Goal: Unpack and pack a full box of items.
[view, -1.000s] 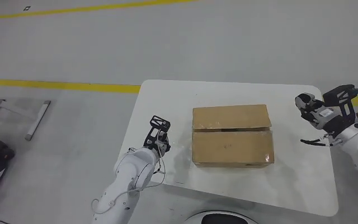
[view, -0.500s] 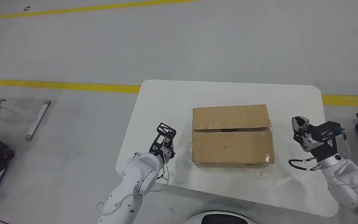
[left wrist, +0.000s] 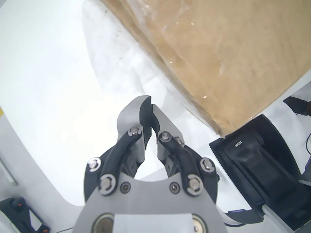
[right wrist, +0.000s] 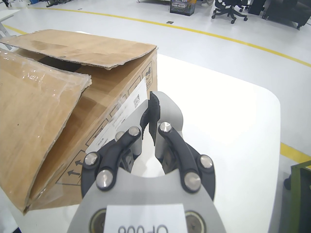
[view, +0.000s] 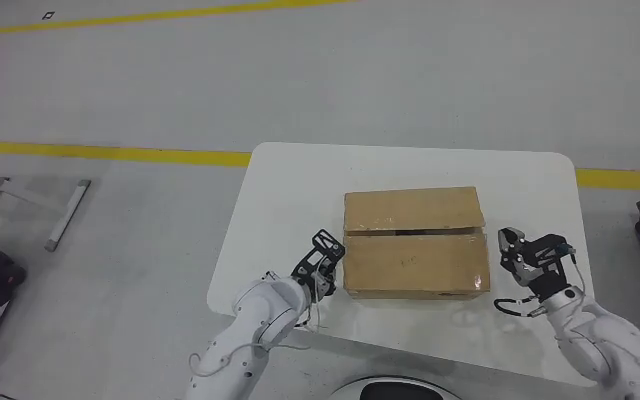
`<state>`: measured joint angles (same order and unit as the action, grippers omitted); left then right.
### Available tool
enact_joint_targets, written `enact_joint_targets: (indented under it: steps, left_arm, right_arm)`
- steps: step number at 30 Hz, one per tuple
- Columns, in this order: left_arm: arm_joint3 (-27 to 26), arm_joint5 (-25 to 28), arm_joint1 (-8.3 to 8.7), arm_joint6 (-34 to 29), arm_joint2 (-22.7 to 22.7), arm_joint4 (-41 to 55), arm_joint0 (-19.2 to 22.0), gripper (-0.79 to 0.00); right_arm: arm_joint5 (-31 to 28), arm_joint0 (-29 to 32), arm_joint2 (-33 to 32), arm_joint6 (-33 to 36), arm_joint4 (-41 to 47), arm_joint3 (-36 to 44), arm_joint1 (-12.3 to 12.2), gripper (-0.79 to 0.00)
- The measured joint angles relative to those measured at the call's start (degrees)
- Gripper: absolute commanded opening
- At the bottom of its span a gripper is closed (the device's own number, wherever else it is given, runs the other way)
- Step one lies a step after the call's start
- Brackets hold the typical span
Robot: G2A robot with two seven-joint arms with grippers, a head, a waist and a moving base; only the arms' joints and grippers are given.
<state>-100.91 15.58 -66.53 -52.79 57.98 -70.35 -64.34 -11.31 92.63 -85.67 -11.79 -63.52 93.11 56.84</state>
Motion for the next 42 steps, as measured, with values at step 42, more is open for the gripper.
enact_joint_targets:
  steps: [42]
  left_arm:
    - [-0.4,5.2,-0.69,6.5,-2.6,-2.2,-0.3,-0.785]
  right_arm:
    - [-2.8,11.3,-2.7,0.3,-2.7,9.3,1.4,-0.785]
